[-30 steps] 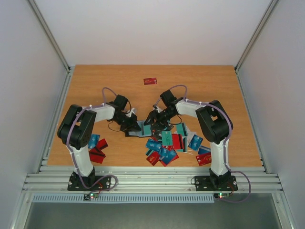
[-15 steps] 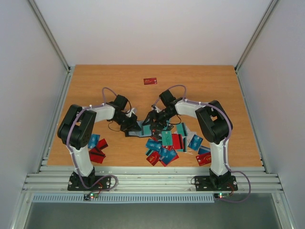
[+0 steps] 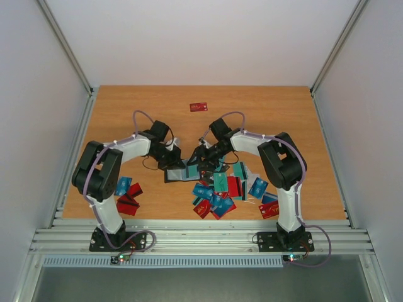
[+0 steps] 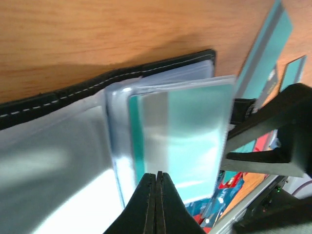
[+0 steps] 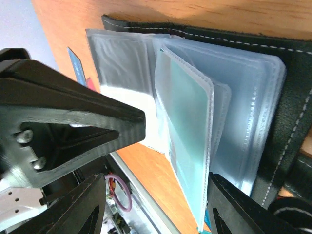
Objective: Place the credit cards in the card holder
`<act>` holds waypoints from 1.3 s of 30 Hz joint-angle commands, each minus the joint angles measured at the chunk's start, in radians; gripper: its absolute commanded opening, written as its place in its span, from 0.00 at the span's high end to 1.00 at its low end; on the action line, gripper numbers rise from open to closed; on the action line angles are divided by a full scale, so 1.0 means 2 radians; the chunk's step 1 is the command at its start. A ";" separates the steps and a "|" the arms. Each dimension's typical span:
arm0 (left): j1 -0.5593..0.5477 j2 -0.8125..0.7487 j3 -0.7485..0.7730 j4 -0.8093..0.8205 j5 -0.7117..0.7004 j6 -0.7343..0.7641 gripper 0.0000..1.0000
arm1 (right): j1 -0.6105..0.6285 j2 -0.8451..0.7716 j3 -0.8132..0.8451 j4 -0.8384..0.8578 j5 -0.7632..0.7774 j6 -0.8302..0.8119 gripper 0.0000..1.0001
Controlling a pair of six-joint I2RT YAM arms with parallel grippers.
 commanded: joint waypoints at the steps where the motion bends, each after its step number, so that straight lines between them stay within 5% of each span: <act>1: -0.002 -0.039 0.022 -0.028 -0.022 -0.004 1.00 | 0.006 -0.009 0.016 -0.006 0.000 -0.010 0.43; 15: 0.001 -0.158 0.011 -0.107 -0.089 -0.003 0.99 | 0.014 -0.004 0.047 -0.036 0.010 -0.004 0.43; 25: 0.016 -0.275 -0.028 -0.151 -0.126 -0.015 0.98 | 0.073 0.053 0.163 -0.073 -0.004 0.009 0.43; 39: 0.024 -0.326 -0.044 -0.173 -0.124 -0.027 0.95 | 0.078 -0.020 0.178 -0.153 0.060 -0.048 0.43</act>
